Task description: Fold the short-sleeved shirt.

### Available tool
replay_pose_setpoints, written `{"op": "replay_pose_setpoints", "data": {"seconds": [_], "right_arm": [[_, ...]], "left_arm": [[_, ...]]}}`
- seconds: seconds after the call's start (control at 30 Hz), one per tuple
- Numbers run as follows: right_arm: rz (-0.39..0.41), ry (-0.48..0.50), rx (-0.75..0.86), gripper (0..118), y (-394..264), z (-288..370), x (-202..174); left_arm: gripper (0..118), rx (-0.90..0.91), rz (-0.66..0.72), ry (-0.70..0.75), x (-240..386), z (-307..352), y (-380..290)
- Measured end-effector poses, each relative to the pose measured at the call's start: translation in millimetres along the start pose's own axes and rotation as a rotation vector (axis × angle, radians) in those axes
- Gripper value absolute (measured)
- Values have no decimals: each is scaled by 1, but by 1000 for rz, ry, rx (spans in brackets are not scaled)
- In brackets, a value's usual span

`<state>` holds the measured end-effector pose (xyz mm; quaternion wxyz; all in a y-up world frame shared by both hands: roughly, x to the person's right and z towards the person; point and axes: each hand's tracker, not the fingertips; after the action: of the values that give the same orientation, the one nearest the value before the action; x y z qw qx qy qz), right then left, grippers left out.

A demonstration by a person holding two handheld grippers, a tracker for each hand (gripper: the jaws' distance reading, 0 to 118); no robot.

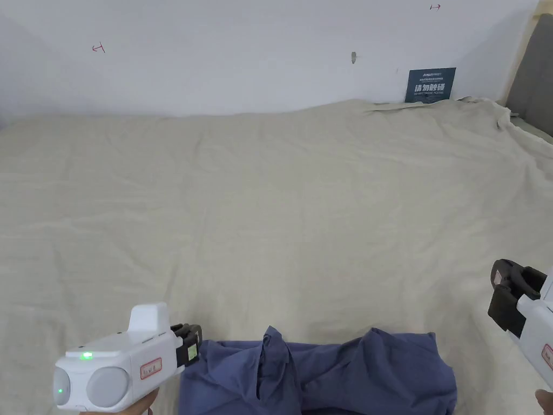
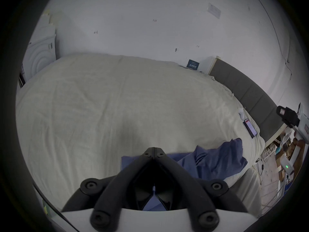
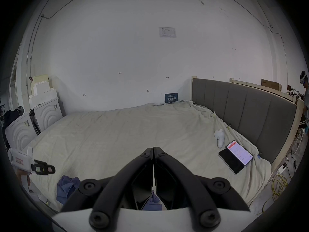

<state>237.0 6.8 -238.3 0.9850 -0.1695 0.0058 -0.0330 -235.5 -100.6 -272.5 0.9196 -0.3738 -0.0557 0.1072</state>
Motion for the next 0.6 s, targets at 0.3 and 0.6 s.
{"op": "replay_pose_setpoints", "data": {"seconds": [0.3, 0.6], "right_arm": [[-10, -11, -2, 0, -2, 2, 8], [-21, -43, -8, 0, -5, 9, 24]], "left_arm": [[0, -108, -36, 15, 24, -37, -44], [0, -144, -112, -21, 80, -77, -47]]}}
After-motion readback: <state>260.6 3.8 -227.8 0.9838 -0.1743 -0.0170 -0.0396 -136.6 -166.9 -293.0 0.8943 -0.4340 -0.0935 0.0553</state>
